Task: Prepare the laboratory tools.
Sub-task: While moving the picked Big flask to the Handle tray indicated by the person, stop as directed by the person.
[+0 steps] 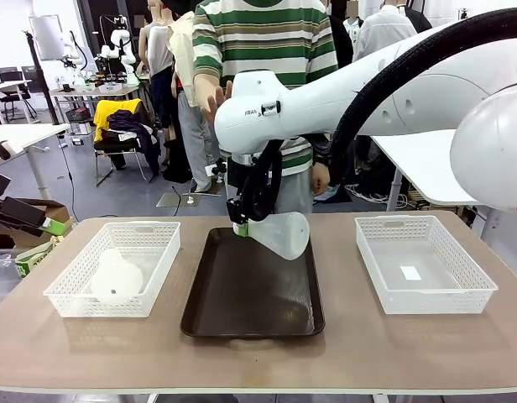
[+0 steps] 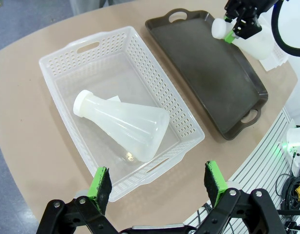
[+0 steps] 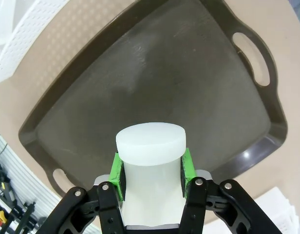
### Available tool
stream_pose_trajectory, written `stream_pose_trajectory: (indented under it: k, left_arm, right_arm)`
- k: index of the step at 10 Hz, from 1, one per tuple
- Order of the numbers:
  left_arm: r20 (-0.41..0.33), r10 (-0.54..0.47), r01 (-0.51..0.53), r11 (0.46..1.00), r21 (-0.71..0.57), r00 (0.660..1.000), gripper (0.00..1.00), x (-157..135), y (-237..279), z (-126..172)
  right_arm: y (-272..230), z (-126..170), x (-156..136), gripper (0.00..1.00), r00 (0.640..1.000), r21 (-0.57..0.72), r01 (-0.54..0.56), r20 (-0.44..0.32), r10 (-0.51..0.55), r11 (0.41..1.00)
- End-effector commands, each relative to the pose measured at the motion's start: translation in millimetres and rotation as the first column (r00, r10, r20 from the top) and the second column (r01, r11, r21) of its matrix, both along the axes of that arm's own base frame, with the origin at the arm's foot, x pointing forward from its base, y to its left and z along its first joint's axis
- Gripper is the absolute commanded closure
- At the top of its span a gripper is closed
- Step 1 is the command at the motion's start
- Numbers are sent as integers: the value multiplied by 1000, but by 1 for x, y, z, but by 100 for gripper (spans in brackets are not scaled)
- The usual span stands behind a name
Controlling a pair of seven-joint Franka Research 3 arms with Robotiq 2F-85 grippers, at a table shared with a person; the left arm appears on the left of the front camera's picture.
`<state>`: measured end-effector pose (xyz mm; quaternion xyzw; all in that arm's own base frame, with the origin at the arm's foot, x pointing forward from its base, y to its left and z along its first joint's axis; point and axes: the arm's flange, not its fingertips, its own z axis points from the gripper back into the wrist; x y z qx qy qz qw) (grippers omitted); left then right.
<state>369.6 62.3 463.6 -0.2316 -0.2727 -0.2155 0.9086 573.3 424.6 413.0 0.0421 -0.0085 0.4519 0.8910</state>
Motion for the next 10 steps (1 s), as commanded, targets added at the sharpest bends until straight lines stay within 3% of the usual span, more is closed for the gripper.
stream_pose_trajectory:
  k: [1, 10]
  left_arm:
    - [19, -20, 21, 1000, -19, 1000, 0, -1, 2, -4]
    - [19, -20, 21, 1000, -19, 1000, 0, -1, 2, -4]
  right_arm:
    - [0, -2, 0, 100, 1000, 4, 1, 5, -1, 1000]
    - [0, -2, 0, 100, 1000, 4, 1, 5, -1, 1000]
